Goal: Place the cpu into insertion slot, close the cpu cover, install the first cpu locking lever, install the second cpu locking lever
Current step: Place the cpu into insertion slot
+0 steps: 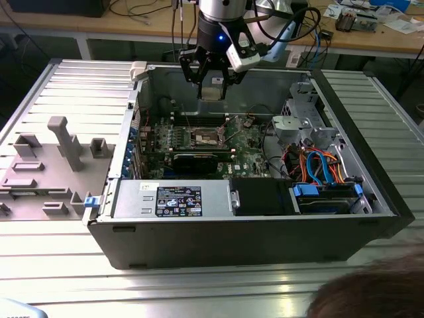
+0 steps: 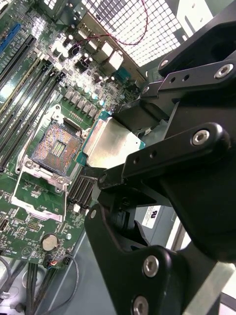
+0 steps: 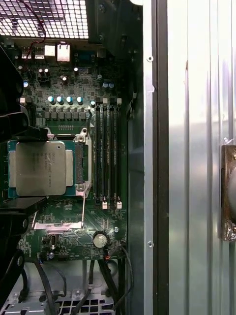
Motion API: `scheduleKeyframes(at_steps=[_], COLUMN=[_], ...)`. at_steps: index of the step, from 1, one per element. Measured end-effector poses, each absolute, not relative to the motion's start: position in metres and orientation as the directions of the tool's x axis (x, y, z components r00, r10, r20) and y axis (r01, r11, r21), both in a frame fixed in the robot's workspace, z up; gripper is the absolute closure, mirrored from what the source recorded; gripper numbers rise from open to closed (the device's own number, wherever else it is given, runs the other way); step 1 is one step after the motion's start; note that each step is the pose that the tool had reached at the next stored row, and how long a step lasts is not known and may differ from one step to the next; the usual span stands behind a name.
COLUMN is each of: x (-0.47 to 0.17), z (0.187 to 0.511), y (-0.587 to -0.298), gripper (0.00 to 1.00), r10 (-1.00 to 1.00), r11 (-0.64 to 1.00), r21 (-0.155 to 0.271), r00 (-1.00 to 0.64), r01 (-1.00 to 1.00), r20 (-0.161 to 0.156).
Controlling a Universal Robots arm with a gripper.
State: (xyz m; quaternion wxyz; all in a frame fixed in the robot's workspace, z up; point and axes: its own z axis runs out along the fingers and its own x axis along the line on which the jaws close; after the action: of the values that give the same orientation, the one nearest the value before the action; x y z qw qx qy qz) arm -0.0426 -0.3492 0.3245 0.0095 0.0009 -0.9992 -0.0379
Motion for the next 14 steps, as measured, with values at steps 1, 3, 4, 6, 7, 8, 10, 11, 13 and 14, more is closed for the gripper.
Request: scheduleKeyframes(at_steps=[1, 3, 4, 6, 7, 8, 10, 11, 13, 14], x=[-0.0426, -0.0426, -0.0426, -0.0426, -0.0426, -0.0426, -0.0426, -0.0426, -0.0426, -0.0426], z=[0.3245, 0.3245, 0.3245, 0.3245, 0.3245, 0.3245, 0.3244, 0.3244, 0.3244, 0.3244], y=[-0.3492, -0.3492, -0.3492, -0.3492, -0.3492, -0.3492, -0.3492, -0.3492, -0.3492, -0.3492], gripper=[0.46, 0.46, 0.46, 0.46, 0.46, 0.46, 0.46, 0.46, 0.46, 0.46], r10=[-0.001, 0.001, 0.003, 0.007, 0.010, 0.014, 0.018, 0.021, 0.027, 0.029], r11=[0.997, 0.997, 0.997, 0.997, 0.997, 0.997, 0.997, 0.997, 0.997, 0.997], r21=[0.076, 0.076, 0.076, 0.076, 0.076, 0.076, 0.076, 0.076, 0.076, 0.076], r00=[-1.000, -1.000, -1.000, -1.000, -1.000, -1.000, -1.000, -1.000, -0.999, -0.999], r01=[0.000, 0.003, 0.005, 0.009, 0.011, 0.015, 0.020, 0.023, 0.029, 0.030], r20=[0.019, 0.019, 0.019, 0.019, 0.019, 0.019, 0.019, 0.019, 0.019, 0.019])
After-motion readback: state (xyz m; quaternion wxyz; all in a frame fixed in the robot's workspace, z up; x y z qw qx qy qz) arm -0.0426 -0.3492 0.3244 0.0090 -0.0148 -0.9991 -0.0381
